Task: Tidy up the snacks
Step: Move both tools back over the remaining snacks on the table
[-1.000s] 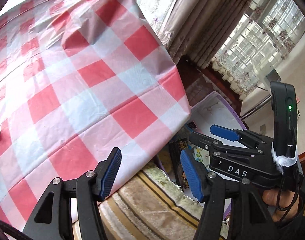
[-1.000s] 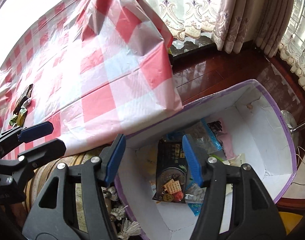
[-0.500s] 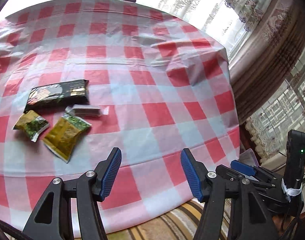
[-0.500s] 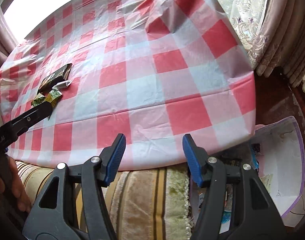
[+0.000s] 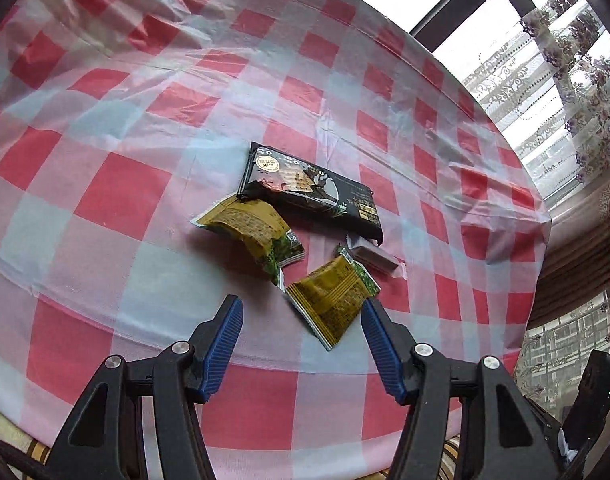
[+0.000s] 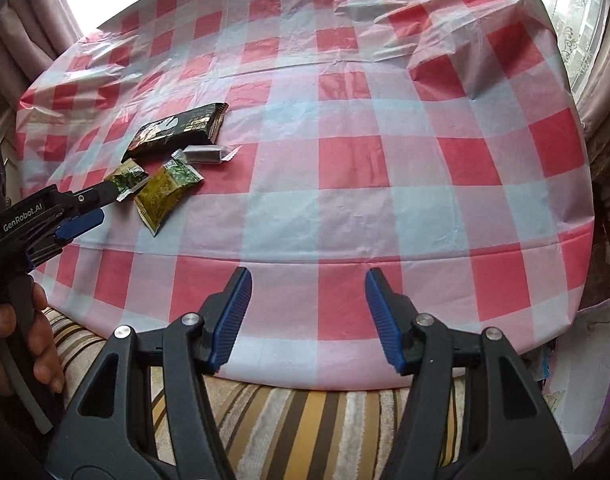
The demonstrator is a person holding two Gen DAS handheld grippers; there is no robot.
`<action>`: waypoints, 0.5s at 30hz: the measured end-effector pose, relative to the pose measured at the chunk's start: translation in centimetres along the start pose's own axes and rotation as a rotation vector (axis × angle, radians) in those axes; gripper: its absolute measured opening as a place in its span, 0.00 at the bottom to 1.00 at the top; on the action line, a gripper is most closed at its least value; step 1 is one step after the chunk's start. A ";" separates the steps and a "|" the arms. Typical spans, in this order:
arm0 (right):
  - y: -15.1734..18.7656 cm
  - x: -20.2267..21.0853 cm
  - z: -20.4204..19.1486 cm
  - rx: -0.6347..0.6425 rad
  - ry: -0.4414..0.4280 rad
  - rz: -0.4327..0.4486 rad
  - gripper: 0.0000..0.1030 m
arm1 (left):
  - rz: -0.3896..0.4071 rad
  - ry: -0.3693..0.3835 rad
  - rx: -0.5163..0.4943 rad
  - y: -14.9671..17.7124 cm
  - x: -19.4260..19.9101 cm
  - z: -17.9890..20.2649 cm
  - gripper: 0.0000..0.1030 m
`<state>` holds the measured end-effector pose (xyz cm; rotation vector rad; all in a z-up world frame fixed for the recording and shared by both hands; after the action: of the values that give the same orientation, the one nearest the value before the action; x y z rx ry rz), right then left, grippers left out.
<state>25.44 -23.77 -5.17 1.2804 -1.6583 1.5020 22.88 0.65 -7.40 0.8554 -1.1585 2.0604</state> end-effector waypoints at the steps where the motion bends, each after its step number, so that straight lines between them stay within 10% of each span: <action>1: -0.2 -0.2 -0.4 -0.001 -0.006 0.000 0.61 | 0.002 -0.005 0.008 -0.3 -0.2 -0.4 0.60; 15: -1.6 -3.3 -6.6 0.024 -0.076 -0.051 0.63 | -0.015 -0.012 -0.021 -3.4 -3.5 -1.5 0.37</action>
<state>26.90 -16.35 -5.98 1.3977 -1.6464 1.4635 27.19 2.67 -9.06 0.8648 -1.1742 2.0304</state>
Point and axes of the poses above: each gripper's, at about its wrist camera, not at the fingertips, and x roughly against the way its jaws point, z to its right, y to its underside, the point moved 7 cm from there along -x, roughly the way its jaws point, and after that the axes turned 8 degrees about -x, right-handed, at the moved point
